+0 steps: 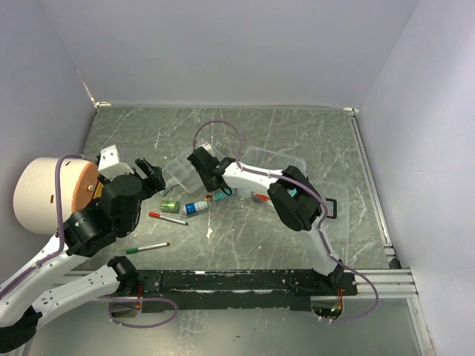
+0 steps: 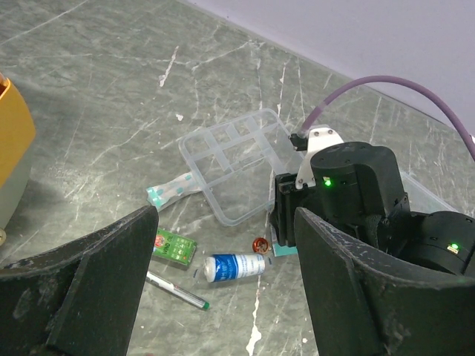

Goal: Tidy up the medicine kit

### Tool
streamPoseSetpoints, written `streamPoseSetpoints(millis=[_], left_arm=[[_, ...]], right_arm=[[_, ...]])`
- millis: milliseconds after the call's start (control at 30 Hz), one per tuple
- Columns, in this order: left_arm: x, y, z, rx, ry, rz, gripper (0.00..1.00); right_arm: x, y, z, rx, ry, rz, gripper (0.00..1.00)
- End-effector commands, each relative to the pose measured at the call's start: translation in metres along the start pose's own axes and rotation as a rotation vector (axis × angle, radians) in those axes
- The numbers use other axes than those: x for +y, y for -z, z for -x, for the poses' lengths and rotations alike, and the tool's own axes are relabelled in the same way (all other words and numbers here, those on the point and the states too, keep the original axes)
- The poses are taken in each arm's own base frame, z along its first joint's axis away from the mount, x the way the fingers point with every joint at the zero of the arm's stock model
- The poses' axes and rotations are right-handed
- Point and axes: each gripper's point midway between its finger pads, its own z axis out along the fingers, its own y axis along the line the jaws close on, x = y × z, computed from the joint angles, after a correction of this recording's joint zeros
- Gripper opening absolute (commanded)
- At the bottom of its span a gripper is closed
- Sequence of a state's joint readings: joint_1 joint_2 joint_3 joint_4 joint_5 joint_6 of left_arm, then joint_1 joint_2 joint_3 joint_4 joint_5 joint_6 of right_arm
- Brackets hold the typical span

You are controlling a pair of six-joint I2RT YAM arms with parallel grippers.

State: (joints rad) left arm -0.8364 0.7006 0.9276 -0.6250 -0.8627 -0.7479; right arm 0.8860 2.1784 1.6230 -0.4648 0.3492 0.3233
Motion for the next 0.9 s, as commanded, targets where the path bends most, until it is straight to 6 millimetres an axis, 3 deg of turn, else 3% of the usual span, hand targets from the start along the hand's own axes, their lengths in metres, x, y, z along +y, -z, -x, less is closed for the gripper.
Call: streamPoseSetpoints(millis=[0, 233, 367, 467, 600, 867], left_arm=[[-0.007, 0.001, 0.009, -0.016, 0.019, -0.021, 0.85], [-0.007, 0.0, 0.008, -0.01, 0.015, -0.019, 0.85], [-0.006, 0.001, 0.009, -0.014, 0.022, -0.021, 0.85], [-0.007, 0.001, 0.007, -0.009, 0.02, -0.022, 0.85], [-0.005, 0.002, 0.009, -0.012, 0.024, -0.019, 0.85], [-0.001, 0.005, 0.013, -0.028, 0.045, -0.014, 0.84]], right_arm=[[0.004, -0.006, -0.01, 0.036, -0.001, 0.033, 0.31], [0.016, -0.008, -0.023, 0.086, 0.016, 0.102, 0.19], [0.014, -0.001, -0.014, 0.072, -0.002, 0.095, 0.03], [0.011, 0.014, 0.002, 0.026, -0.039, 0.096, 0.0], [0.01, 0.048, 0.029, -0.072, -0.098, 0.134, 0.0], [-0.011, 0.143, 0.092, -0.34, -0.245, 0.204, 0.0]])
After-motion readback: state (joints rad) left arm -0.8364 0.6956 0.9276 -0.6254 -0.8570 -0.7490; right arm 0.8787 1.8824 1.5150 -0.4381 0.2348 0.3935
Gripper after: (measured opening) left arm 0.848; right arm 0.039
